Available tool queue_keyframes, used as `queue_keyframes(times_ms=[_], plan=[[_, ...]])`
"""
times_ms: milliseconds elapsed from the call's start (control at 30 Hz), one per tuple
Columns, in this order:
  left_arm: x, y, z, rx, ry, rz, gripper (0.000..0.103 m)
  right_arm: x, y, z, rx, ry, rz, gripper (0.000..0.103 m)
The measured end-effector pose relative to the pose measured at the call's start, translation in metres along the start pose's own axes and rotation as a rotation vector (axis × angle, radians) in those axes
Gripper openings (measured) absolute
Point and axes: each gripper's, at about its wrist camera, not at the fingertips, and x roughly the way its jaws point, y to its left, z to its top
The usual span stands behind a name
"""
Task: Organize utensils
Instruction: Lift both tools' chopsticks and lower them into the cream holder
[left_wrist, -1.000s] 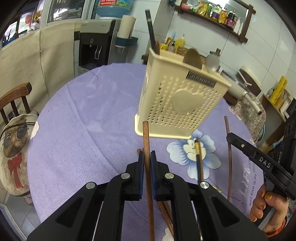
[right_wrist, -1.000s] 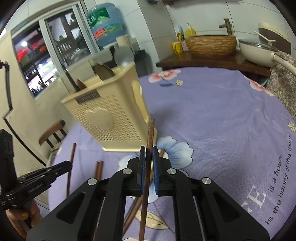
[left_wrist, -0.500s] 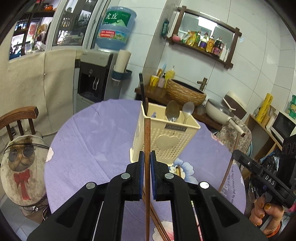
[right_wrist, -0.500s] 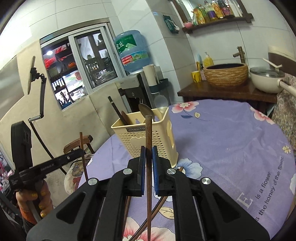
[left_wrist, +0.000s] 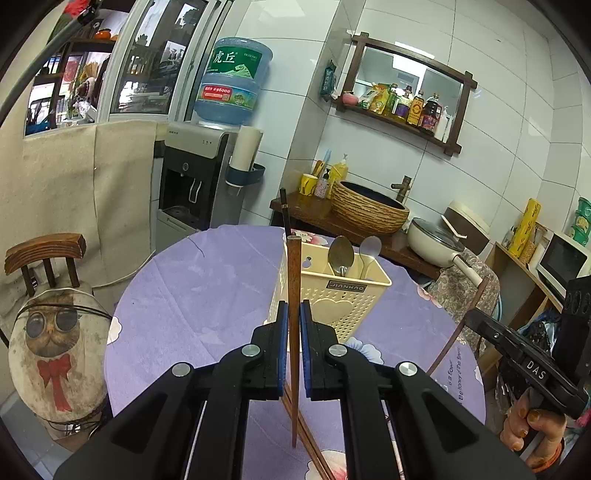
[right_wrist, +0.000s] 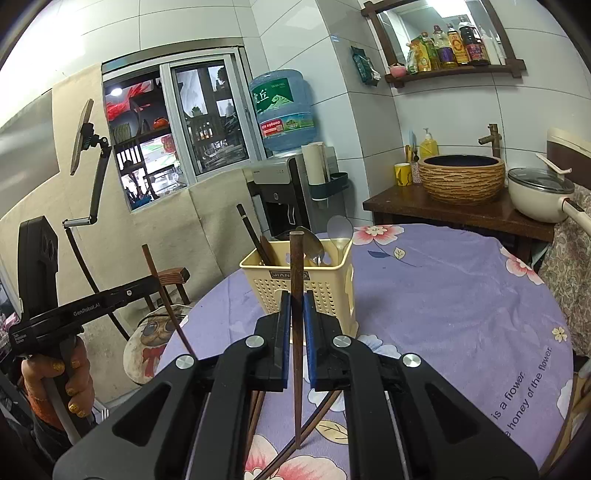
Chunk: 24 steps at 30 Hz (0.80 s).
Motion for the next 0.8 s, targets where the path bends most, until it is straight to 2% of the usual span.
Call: queue_keyframes(times_ms=[533, 800], plan=[[-0.002, -0.003, 0.023, 0.016, -0.010, -0.039, 0.007, 0.002, 0.007, 0.025, -0.034, 0.005, 0.040, 0.008], [-0.008, -0.013, 0.059, 0.033, -0.051, -0.079, 0.007, 0.005, 0.013, 0.062, -0.045, -0.031, 0.067, 0.008]])
